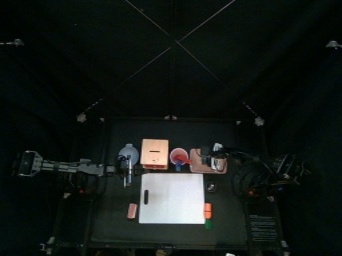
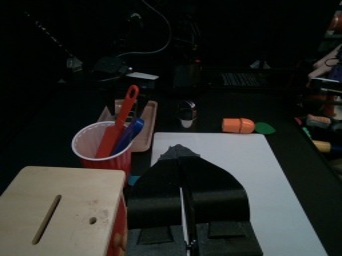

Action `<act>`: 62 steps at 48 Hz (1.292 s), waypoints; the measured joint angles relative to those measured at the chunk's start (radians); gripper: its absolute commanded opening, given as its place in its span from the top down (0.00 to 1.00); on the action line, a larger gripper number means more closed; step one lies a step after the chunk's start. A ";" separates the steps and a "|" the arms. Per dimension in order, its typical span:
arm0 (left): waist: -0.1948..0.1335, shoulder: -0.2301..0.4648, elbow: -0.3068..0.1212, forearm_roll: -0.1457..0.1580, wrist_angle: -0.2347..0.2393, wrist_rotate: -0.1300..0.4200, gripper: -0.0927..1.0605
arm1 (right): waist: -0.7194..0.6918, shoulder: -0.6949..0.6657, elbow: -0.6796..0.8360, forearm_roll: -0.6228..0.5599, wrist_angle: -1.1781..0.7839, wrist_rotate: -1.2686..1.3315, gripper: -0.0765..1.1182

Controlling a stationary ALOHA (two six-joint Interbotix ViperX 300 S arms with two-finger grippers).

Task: Place sushi on board then cut the sushi with the knife then place the pieces on the plate
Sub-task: Place the sushi on the board

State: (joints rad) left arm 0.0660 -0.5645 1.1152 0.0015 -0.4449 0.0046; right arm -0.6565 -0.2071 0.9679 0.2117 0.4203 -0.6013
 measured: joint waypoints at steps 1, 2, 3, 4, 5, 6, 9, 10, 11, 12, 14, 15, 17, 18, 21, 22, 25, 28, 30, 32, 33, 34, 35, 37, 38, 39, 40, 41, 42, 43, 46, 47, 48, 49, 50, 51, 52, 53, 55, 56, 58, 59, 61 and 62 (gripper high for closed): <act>0.002 0.000 0.000 0.000 0.000 0.002 0.94 | 0.000 0.006 0.000 0.000 -0.002 0.000 0.12; 0.002 0.000 0.000 0.000 0.000 0.002 0.94 | 0.000 0.011 0.000 0.000 -0.005 0.000 0.12; 0.000 0.000 0.000 0.000 0.000 0.002 0.94 | 0.000 0.018 0.000 0.000 -0.009 0.000 0.13; 0.000 0.000 0.000 0.000 0.000 0.002 0.94 | 0.000 0.025 0.002 0.000 -0.012 0.002 0.14; 0.002 0.000 0.002 0.000 0.000 0.002 0.94 | 0.000 0.032 0.000 0.000 -0.017 0.002 0.15; 0.002 0.000 0.000 0.000 0.000 0.002 0.94 | 0.000 0.038 0.000 0.002 -0.021 0.000 0.17; 0.002 0.000 0.000 0.000 0.000 0.000 0.94 | 0.000 0.049 0.002 0.000 -0.029 0.000 0.23; 0.002 0.000 0.000 0.000 0.002 0.002 0.94 | 0.002 0.051 0.002 0.000 -0.032 0.002 0.25; 0.002 0.000 0.000 -0.002 0.000 0.002 0.94 | 0.000 0.051 0.002 0.002 -0.032 0.002 0.28; 0.002 0.000 0.000 -0.002 0.000 0.002 0.94 | 0.002 0.052 0.002 0.002 -0.034 0.000 0.31; 0.002 0.000 0.002 0.000 0.000 0.002 0.94 | 0.002 0.051 0.002 0.002 -0.035 0.002 0.37; 0.002 0.000 0.000 -0.002 0.002 0.002 0.94 | 0.002 0.051 0.002 0.003 -0.035 0.002 0.39; 0.002 0.000 0.002 0.000 0.000 0.002 0.94 | 0.003 0.052 0.002 0.005 -0.034 0.003 0.45; 0.002 0.000 0.000 0.000 0.000 0.002 0.94 | 0.003 0.052 0.000 0.006 -0.032 0.005 0.46; 0.002 0.000 0.000 -0.002 0.000 0.002 0.94 | 0.003 0.051 0.000 0.014 -0.023 0.008 0.46; 0.002 0.000 0.000 -0.002 0.000 0.000 0.94 | 0.003 0.051 0.000 0.020 -0.017 0.011 0.46; 0.002 0.000 0.000 0.000 0.000 0.000 0.94 | 0.003 0.040 -0.002 0.041 0.008 0.015 0.45; 0.002 0.000 0.000 -0.002 0.000 0.000 0.94 | 0.003 0.012 -0.006 0.081 0.040 0.020 0.45; 0.002 0.000 0.000 -0.002 0.000 0.000 0.94 | 0.005 -0.006 -0.006 0.104 0.055 0.021 0.45; 0.002 0.000 0.002 -0.002 0.000 0.000 0.94 | 0.008 -0.029 -0.008 0.130 0.069 0.025 0.45; 0.002 0.000 0.000 0.000 0.000 0.000 0.94 | 0.009 -0.041 -0.008 0.144 0.074 0.028 0.45; 0.002 0.000 0.002 -0.002 0.000 0.000 0.94 | 0.014 -0.058 -0.008 0.164 0.080 0.032 0.45; 0.002 0.000 0.002 -0.002 0.000 0.000 0.94 | 0.021 -0.071 -0.008 0.179 0.084 0.034 0.45; 0.002 0.000 0.002 -0.002 0.000 0.000 0.94 | 0.034 -0.100 -0.008 0.212 0.087 0.044 0.45; 0.002 0.000 0.002 -0.002 0.000 0.000 0.94 | 0.040 -0.114 -0.008 0.225 0.087 0.052 0.45; 0.002 0.000 0.002 -0.002 0.000 0.000 0.94 | 0.048 -0.127 -0.006 0.238 0.087 0.063 0.45; 0.002 0.000 0.002 -0.002 0.000 0.000 0.94 | 0.055 -0.143 -0.005 0.250 0.087 0.072 0.45; 0.002 0.000 0.000 -0.002 0.000 0.000 0.94 | 0.064 -0.156 -0.003 0.261 0.089 0.086 0.45; 0.002 0.000 0.002 -0.002 0.000 0.000 0.94 | 0.075 -0.170 0.000 0.270 0.087 0.107 0.45; 0.002 0.000 0.002 0.000 0.000 0.000 0.94 | 0.084 -0.181 0.003 0.276 0.089 0.126 0.45; 0.002 0.000 0.003 -0.002 -0.002 0.000 0.94 | 0.115 -0.210 0.011 0.284 0.089 0.193 0.45; 0.003 0.000 0.003 0.000 0.000 0.000 0.94 | 0.124 -0.218 0.014 0.284 0.089 0.216 0.45; 0.002 0.000 0.003 -0.002 0.000 0.000 0.94 | 0.133 -0.227 0.017 0.284 0.087 0.249 0.45; 0.002 0.000 0.005 -0.002 0.000 0.000 0.94 | 0.143 -0.233 0.020 0.281 0.084 0.278 0.45; 0.002 0.000 0.005 -0.002 0.000 0.000 0.94 | 0.153 -0.241 0.023 0.278 0.081 0.304 0.45; 0.002 0.000 0.005 -0.002 0.000 0.000 0.94 | 0.163 -0.245 0.026 0.273 0.080 0.331 0.45; 0.002 0.000 0.005 -0.002 0.000 -0.002 0.94 | 0.176 -0.253 0.029 0.265 0.075 0.371 0.45; 0.002 0.000 0.006 -0.002 0.000 -0.002 0.94 | 0.189 -0.258 0.031 0.256 0.069 0.411 0.45; 0.002 0.000 0.008 -0.002 0.000 -0.003 0.94 | 0.219 -0.268 0.035 0.236 0.058 0.480 0.45; 0.002 0.000 0.008 -0.002 0.000 -0.003 0.94 | 0.233 -0.273 0.037 0.225 0.052 0.517 0.45; 0.002 0.000 0.011 -0.002 0.000 -0.003 0.94 | 0.267 -0.281 0.037 0.198 0.035 0.598 0.45; 0.002 0.000 0.011 -0.002 0.000 -0.003 0.94 | 0.284 -0.282 0.037 0.183 0.028 0.637 0.45; 0.002 0.000 0.012 -0.002 0.000 -0.003 0.94 | 0.319 -0.285 0.038 0.153 0.014 0.706 0.45; 0.002 0.000 0.014 -0.002 0.000 -0.003 0.94 | 0.334 -0.285 0.038 0.141 0.008 0.727 0.45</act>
State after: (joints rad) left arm 0.0675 -0.5645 1.1290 0.0000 -0.4449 0.0015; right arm -0.3221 -0.4924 1.0063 0.3528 0.4280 0.1258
